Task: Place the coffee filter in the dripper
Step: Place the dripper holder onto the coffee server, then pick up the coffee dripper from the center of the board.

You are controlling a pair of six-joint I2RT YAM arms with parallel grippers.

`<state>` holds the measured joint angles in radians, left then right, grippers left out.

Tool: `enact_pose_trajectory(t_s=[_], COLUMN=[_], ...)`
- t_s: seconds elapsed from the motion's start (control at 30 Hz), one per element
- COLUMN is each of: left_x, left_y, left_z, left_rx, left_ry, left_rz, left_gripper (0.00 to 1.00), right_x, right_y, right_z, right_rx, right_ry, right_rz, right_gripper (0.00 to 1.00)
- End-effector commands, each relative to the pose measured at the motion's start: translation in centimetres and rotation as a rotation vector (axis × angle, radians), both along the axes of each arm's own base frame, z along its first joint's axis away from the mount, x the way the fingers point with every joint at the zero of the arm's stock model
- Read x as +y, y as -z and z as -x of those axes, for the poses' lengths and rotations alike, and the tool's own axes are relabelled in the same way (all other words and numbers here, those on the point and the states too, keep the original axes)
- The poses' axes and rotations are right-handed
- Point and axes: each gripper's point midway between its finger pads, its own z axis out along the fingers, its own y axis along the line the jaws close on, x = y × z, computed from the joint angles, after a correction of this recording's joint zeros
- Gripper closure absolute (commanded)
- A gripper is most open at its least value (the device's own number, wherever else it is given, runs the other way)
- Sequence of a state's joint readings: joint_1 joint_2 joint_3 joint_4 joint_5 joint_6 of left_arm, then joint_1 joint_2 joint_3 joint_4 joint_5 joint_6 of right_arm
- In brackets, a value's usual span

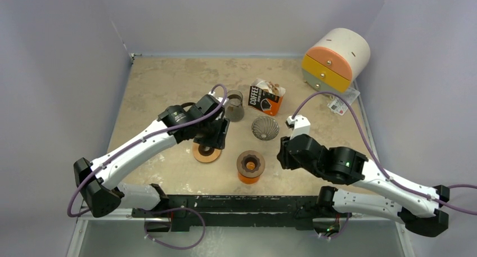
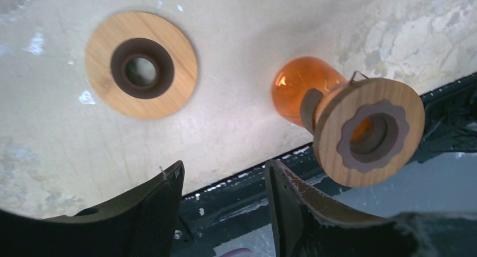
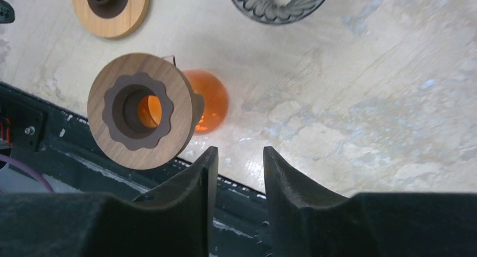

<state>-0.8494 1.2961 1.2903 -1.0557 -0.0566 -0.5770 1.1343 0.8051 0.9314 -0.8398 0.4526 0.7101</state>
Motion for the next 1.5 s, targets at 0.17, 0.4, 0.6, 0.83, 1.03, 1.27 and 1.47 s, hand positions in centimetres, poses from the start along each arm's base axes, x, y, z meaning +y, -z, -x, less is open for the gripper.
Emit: enact_pose_trajectory(t_s=[0.17,0.4,0.6,0.83,1.03,1.27,1.47], left_x=[3.3,4.9,5.9,6.8,7.3,7.4,7.2], left_y=[-2.4,-2.5,-3.1,-3.3,-3.1,-3.0,-3.0], left_z=[-4.3,-5.7,-6.1,-5.7,-5.3,-5.1,-4.9], left_rx=[-0.193,-0.305,-0.398,-0.434,-0.434,-0.432,-0.427], left_ry=[-0.081,-0.126,-0.134,-0.142,-0.143,-0.139,-0.133], left_rz=[-0.062,-0.104,-0.101,-0.092,-0.1,-0.097,-0.081], left_gripper=[0.35,0.21,0.13,0.13,0.13,0.13,0.13], right_x=[-1.7,-1.4,-0.9,-0.7,-0.7,-1.0,-1.0], right_y=[-3.8,-2.1,0.2,2.2,3.9,6.3,7.6], right_z=[-3.6,-6.8,-9.2,-11.4,-13.1,-14.8,-15.7], right_rx=[-0.17,-0.114,-0.008,0.073,0.135,0.203,0.26], right_ry=[0.094,0.14,0.164,0.207,0.25,0.296,0.316], right_rz=[0.142,0.162,0.093,0.045,-0.013,-0.122,-0.217], right_gripper=[0.43,0.34,0.34,0.35,0.36,0.41,0.43])
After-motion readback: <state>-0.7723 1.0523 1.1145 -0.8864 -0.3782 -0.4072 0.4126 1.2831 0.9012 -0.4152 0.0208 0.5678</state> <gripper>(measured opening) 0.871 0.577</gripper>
